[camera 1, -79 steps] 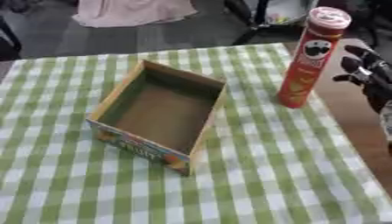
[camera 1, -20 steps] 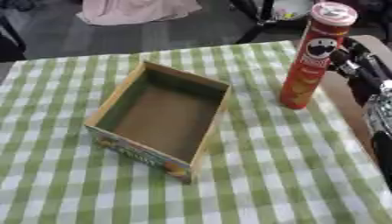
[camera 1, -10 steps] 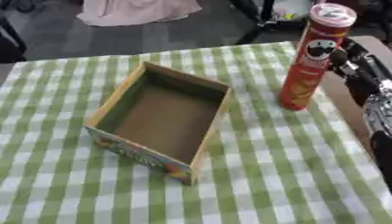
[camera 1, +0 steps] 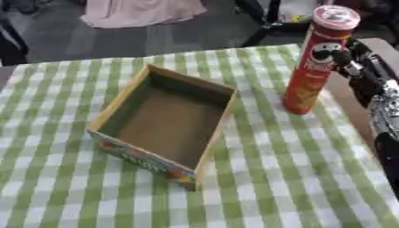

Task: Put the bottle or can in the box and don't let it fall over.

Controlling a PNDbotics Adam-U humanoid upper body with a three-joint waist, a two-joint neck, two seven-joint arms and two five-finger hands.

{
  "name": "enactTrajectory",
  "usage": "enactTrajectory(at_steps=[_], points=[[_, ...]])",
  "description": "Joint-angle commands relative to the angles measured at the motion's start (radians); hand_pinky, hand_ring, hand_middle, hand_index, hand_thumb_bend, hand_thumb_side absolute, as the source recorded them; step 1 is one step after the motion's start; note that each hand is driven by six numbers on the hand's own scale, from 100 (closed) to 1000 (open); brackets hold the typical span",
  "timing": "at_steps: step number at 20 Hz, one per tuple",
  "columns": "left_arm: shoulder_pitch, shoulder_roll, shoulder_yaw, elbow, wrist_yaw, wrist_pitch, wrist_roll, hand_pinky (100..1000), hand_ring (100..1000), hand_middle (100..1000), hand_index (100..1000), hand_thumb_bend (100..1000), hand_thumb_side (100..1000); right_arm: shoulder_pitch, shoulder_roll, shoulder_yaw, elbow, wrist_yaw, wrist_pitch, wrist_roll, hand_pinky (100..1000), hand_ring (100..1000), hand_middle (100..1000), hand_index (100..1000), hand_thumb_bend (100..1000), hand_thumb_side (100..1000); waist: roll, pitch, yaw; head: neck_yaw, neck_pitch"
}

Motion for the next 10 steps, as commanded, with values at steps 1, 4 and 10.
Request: enactTrajectory(at_steps=[1,4,10], points=[[-0.007,0.019,0.006,-0.018,-0.001,0.002,-0.002,995,681,715,774,316,634,-0.026,-0.021,0.004,-0.002,0.021,0.004,0.000,705,1000,1000,919,1000,541,0.001,-0.010,0.003,-0.003,-0.014],[-0.008,0.018,0.006,-0.018,0.000,0.002,-0.002,996,681,715,774,312,636,-0.031,-0.019,0.006,0.002,0.030,0.004,0.002,710,1000,1000,926,1000,541,0.002,-0.008,0.004,-0.002,-0.015],[-0.008,0.015,0.006,-0.017,0.000,0.002,-0.003,997,681,715,774,307,639,-0.038,-0.017,0.008,0.003,0.032,0.004,0.019,719,1000,1000,931,1000,538,0.003,-0.005,0.004,-0.003,-0.017]])
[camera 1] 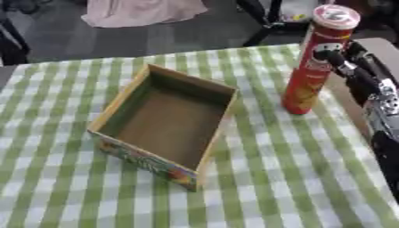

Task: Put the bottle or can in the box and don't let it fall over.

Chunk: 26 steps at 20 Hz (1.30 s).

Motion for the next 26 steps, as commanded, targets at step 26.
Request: enactTrajectory(at_steps=[26], points=[[-0.013,0.005,0.004,-0.018,0.002,0.001,-0.008,1000,681,716,772,291,653,-0.072,-0.003,0.004,-0.003,0.029,0.007,-0.018,663,1000,1000,904,1000,541,0.008,0.016,0.011,0.000,-0.037]])
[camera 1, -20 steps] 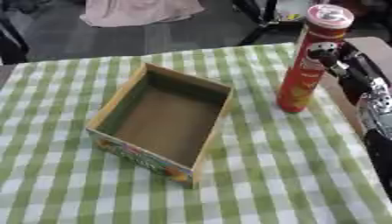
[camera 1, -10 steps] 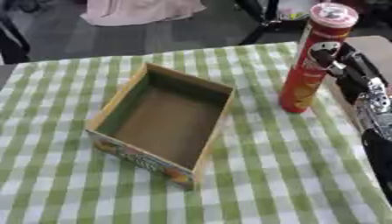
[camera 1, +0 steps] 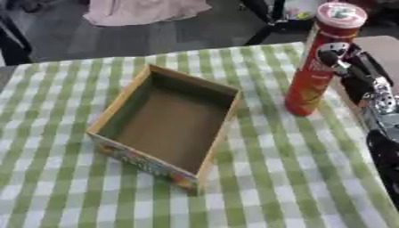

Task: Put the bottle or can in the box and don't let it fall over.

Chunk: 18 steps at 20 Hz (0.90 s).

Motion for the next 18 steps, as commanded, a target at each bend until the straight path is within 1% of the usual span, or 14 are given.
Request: enactTrajectory(at_steps=[1,3,18], points=[[-0.010,0.021,0.004,-0.018,0.002,-0.001,-0.003,1000,681,716,772,291,653,-0.026,-0.011,0.001,-0.010,0.000,-0.002,-0.005,663,1000,1000,904,1000,541,-0.001,-0.012,0.003,0.000,-0.016],[-0.010,0.020,0.004,-0.017,0.001,-0.001,-0.004,1000,681,716,772,288,655,-0.029,-0.007,0.001,-0.011,-0.005,-0.002,-0.007,645,973,1000,897,1000,541,-0.001,-0.010,0.005,0.000,-0.016],[-0.011,0.015,0.005,-0.018,0.001,-0.001,-0.007,1000,681,715,772,277,663,-0.041,0.016,0.001,-0.014,-0.030,-0.002,-0.009,633,949,1000,880,1000,541,-0.002,-0.005,0.009,0.001,-0.021]])
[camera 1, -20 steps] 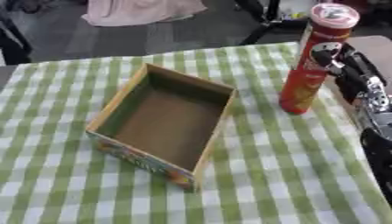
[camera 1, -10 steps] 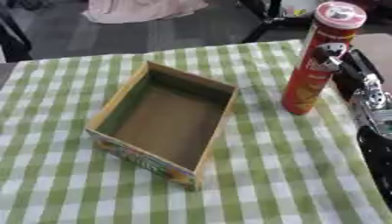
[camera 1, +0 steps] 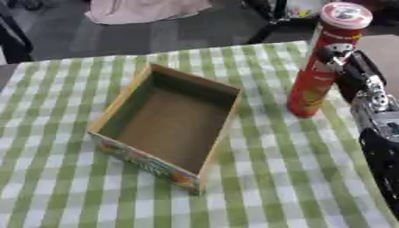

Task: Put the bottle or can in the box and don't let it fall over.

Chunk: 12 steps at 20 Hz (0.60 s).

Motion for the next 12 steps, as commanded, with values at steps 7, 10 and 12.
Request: enactTrajectory(at_steps=[7,10,12], points=[[-0.007,0.014,0.005,-0.018,0.001,-0.002,-0.005,1000,680,715,769,270,666,-0.023,-0.006,-0.003,-0.010,-0.033,0.007,-0.032,584,859,1000,836,1000,541,-0.002,-0.012,0.003,0.004,-0.012],[-0.006,0.014,0.007,-0.018,0.001,-0.002,-0.005,1000,680,714,769,268,667,-0.023,-0.003,-0.002,-0.012,-0.042,0.012,-0.036,557,831,983,807,1000,541,0.000,-0.012,0.004,0.004,-0.015],[-0.006,0.014,0.007,-0.017,0.002,-0.003,-0.005,1000,680,714,769,267,668,-0.024,-0.001,-0.002,-0.013,-0.045,0.015,-0.039,544,817,965,793,1000,541,0.000,-0.012,0.004,0.005,-0.015]])
